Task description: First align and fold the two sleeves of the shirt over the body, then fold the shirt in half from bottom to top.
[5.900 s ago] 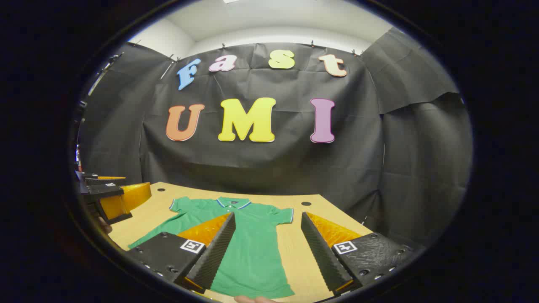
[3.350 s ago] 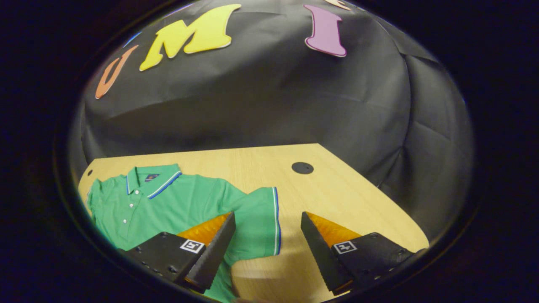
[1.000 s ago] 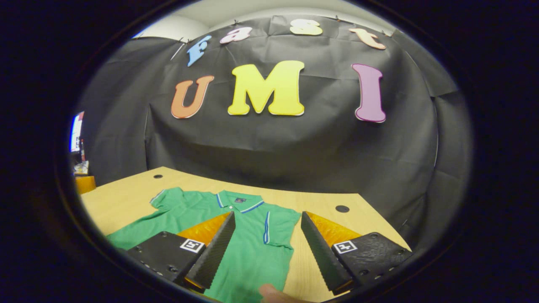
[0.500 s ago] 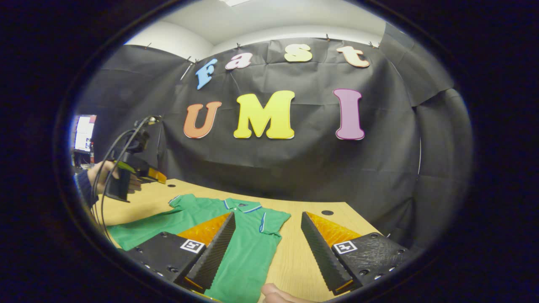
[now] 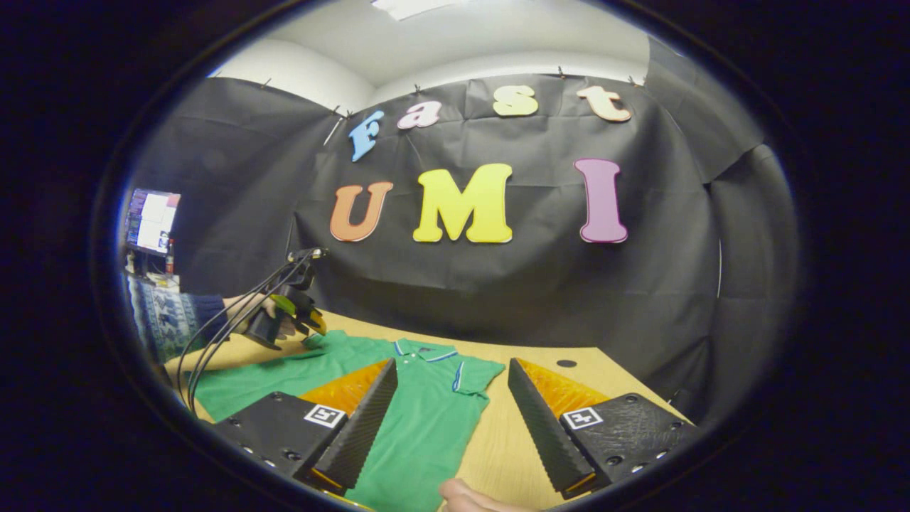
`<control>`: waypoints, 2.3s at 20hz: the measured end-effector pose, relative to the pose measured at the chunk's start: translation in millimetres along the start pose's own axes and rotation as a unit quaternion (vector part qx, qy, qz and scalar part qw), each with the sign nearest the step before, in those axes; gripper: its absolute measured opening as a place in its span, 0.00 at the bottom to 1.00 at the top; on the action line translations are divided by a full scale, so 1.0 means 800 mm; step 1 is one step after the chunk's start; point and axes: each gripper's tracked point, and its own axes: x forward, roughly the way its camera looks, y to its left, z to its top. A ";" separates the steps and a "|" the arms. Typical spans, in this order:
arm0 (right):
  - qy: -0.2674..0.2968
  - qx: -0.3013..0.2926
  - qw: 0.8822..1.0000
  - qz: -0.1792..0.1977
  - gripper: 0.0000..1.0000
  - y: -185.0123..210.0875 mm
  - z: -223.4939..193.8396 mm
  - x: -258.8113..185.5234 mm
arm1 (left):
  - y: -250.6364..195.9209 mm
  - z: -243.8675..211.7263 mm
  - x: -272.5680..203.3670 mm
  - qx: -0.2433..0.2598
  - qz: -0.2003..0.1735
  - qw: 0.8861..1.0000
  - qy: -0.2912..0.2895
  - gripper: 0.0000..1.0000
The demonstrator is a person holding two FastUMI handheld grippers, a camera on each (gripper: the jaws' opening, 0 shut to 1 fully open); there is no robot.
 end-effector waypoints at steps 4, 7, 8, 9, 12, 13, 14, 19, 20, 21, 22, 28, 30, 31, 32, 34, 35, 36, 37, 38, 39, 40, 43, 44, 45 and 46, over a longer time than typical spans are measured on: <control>0.007 0.014 1.000 -0.003 0.95 -0.008 -0.009 0.004 | 0.016 -0.008 0.016 -0.001 0.027 1.000 0.009 0.68; 0.010 0.031 0.999 0.003 0.96 -0.008 -0.014 0.006 | 0.020 -0.010 0.022 0.028 0.038 0.999 0.015 0.31; 0.012 0.034 0.999 0.003 0.96 -0.009 -0.015 0.008 | 0.022 -0.009 0.021 0.040 0.049 0.998 0.016 0.45; 0.013 0.037 0.999 0.002 0.96 -0.009 -0.017 0.008 | 0.022 -0.007 0.027 0.047 0.054 0.997 0.016 0.24; 0.019 0.043 0.999 0.002 0.96 -0.009 -0.022 0.007 | 0.010 -0.002 0.023 0.055 0.057 0.997 0.021 0.08; 0.018 0.043 0.999 0.003 0.96 -0.008 -0.021 0.008 | 0.004 0.003 0.021 0.066 0.056 0.996 0.017 0.07; 0.017 0.042 0.999 0.003 0.95 -0.008 -0.021 0.009 | -0.006 0.008 0.018 0.072 0.052 0.996 0.012 0.07; 0.019 0.036 0.999 0.006 0.96 0.000 -0.026 0.010 | -0.062 0.028 0.004 0.106 0.030 0.994 -0.011 0.06; 0.020 0.033 0.999 0.004 0.96 -0.001 -0.028 0.012 | -0.074 0.027 0.003 0.116 0.028 0.993 -0.012 0.06; 0.020 0.032 0.999 0.002 0.96 -0.001 -0.029 0.011 | -0.087 0.023 0.004 0.121 0.024 0.992 -0.011 0.06; 0.022 0.032 0.999 0.002 0.95 -0.001 -0.030 0.012 | -0.103 0.018 0.004 0.127 0.016 0.992 -0.008 0.06; 0.031 0.040 0.999 -0.002 0.95 -0.002 -0.041 0.016 | -0.178 -0.017 0.002 0.140 -0.028 0.990 0.002 0.46; 0.034 0.041 0.999 0.000 0.95 0.003 -0.045 0.015 | -0.183 -0.015 -0.011 0.123 -0.032 0.992 -0.004 0.89; 0.035 0.041 0.999 0.002 0.96 0.005 -0.046 0.014 | -0.177 -0.011 -0.013 0.128 -0.021 0.991 -0.015 0.89; 0.037 0.040 0.999 0.002 0.95 0.008 -0.046 0.013 | -0.173 -0.006 -0.020 0.138 -0.011 0.990 -0.030 0.89; 0.038 0.034 0.999 0.000 0.96 0.012 -0.043 0.010 | -0.173 0.001 -0.043 0.148 -0.012 0.987 -0.056 0.88; 0.037 0.028 0.999 -0.001 0.95 0.014 -0.041 0.007 | -0.173 0.004 -0.057 0.146 -0.015 0.987 -0.068 0.88; 0.034 0.023 0.999 -0.007 0.96 0.016 -0.036 0.005 | -0.174 0.006 -0.073 0.139 -0.022 0.987 -0.080 0.88; 0.031 0.019 0.999 -0.012 0.96 0.017 -0.029 0.002 | -0.175 0.008 -0.090 0.131 -0.028 0.986 -0.096 0.88; 0.027 0.017 0.999 -0.017 0.95 0.020 -0.020 -0.003 | -0.172 0.012 -0.109 0.127 -0.032 0.985 -0.111 0.88; 0.023 0.017 0.999 -0.022 0.96 0.023 -0.011 -0.009 | -0.171 0.013 -0.133 0.124 -0.041 0.983 -0.127 0.88; 0.021 0.019 0.999 -0.028 0.96 0.024 -0.003 -0.016 | -0.172 0.018 -0.157 0.127 -0.051 0.979 -0.152 0.89; 0.024 0.026 0.999 -0.029 0.95 0.038 0.017 -0.039 | -0.156 0.020 -0.230 0.121 -0.058 0.967 -0.216 0.98; 0.025 0.018 0.999 -0.030 0.95 0.040 0.023 -0.046 | -0.151 0.011 -0.251 0.117 -0.062 0.967 -0.218 1.00; 0.022 0.006 0.999 -0.036 0.96 0.041 0.031 -0.054 | -0.143 -0.001 -0.268 0.115 -0.063 0.967 -0.220 1.00; 0.016 -0.005 0.999 -0.041 0.95 0.043 0.039 -0.063 | -0.136 -0.008 -0.286 0.114 -0.065 0.965 -0.228 1.00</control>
